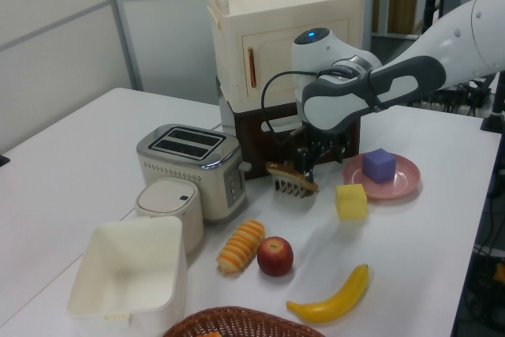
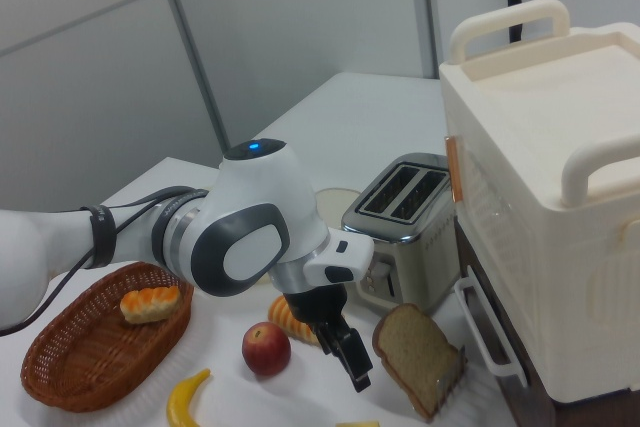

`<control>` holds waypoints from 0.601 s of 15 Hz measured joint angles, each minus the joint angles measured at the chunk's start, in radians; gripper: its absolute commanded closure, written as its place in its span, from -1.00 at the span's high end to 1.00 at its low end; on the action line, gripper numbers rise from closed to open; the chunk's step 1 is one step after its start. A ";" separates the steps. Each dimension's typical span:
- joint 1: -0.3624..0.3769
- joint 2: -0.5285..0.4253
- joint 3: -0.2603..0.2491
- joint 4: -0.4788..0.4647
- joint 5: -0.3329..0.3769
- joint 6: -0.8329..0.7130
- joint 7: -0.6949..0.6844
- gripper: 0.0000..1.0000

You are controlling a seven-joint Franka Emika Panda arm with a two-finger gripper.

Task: Put the yellow cube on the table

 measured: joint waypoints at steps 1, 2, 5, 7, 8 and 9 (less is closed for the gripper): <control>0.000 -0.001 0.000 0.001 0.000 0.000 0.000 1.00; 0.000 -0.002 0.000 0.004 0.000 0.000 0.000 1.00; 0.000 -0.025 0.000 0.049 -0.001 -0.095 0.000 1.00; 0.001 -0.053 0.001 0.120 -0.001 -0.191 0.000 1.00; 0.001 -0.068 0.005 0.156 -0.001 -0.220 0.000 1.00; 0.001 -0.082 0.012 0.191 0.005 -0.254 0.000 1.00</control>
